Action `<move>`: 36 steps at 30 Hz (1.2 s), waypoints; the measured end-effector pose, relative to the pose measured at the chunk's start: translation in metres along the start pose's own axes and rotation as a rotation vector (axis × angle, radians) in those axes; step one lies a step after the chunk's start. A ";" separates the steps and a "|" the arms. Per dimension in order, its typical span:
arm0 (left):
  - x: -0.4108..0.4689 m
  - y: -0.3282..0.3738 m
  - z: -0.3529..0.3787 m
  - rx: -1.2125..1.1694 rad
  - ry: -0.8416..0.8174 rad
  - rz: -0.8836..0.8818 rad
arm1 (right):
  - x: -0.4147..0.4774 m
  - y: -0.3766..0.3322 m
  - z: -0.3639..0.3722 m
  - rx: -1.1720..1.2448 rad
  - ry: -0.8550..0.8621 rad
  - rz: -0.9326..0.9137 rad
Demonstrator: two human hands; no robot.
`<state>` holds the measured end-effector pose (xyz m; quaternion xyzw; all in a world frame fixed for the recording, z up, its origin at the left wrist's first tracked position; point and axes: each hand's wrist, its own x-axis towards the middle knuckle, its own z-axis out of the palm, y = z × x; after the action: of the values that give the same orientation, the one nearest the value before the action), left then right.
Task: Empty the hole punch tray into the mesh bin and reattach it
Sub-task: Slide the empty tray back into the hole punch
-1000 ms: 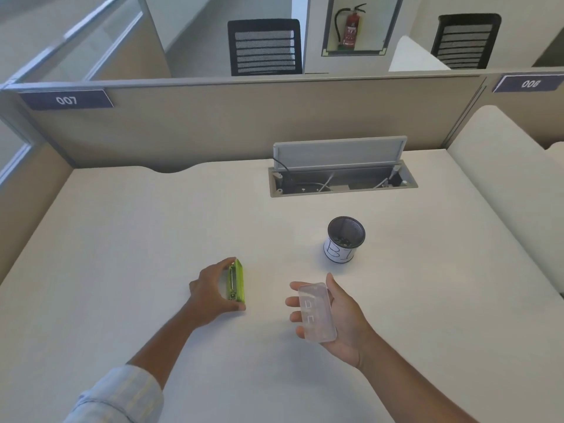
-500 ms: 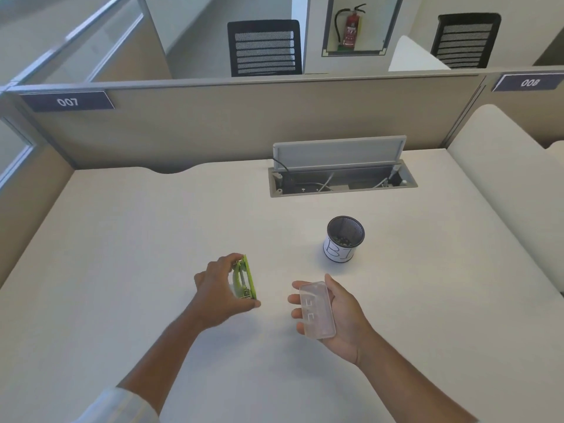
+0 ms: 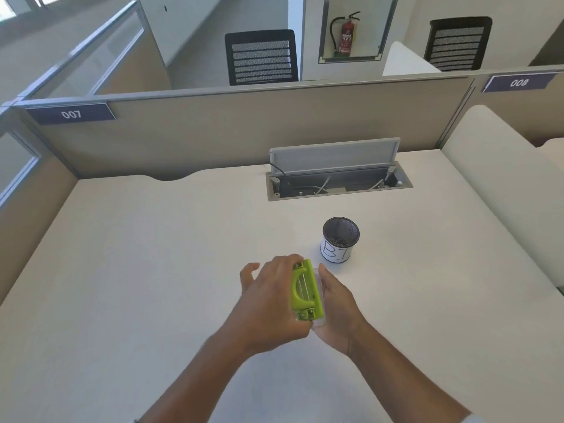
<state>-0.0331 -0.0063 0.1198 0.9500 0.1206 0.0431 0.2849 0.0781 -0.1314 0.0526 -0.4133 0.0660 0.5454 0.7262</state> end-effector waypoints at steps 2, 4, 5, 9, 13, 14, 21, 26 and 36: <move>0.001 0.005 0.003 0.045 0.000 0.018 | -0.002 -0.002 0.002 0.025 -0.008 -0.009; 0.002 0.007 0.006 0.090 0.009 0.032 | -0.004 -0.004 0.004 0.042 0.004 -0.016; 0.002 0.008 0.007 0.111 0.014 0.037 | -0.005 -0.004 0.004 0.044 0.007 -0.018; 0.002 0.009 0.007 0.209 0.011 0.061 | -0.005 -0.006 0.005 0.045 0.000 -0.017; 0.002 0.011 0.008 0.241 0.014 0.057 | -0.008 -0.007 0.009 0.026 -0.016 -0.026; 0.003 0.011 0.008 0.238 0.018 0.055 | -0.009 -0.007 0.009 0.016 -0.021 -0.030; 0.004 0.011 0.011 0.215 0.028 0.045 | -0.012 -0.007 0.012 -0.006 -0.042 -0.025; 0.005 0.010 0.012 0.240 0.040 0.044 | -0.016 -0.008 0.015 -0.030 -0.047 -0.033; 0.009 0.007 0.016 0.287 0.019 0.051 | -0.019 -0.006 0.018 -0.120 0.006 -0.038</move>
<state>-0.0206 -0.0183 0.1110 0.9833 0.1040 0.0418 0.1437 0.0698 -0.1337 0.0776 -0.4592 0.0275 0.5330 0.7101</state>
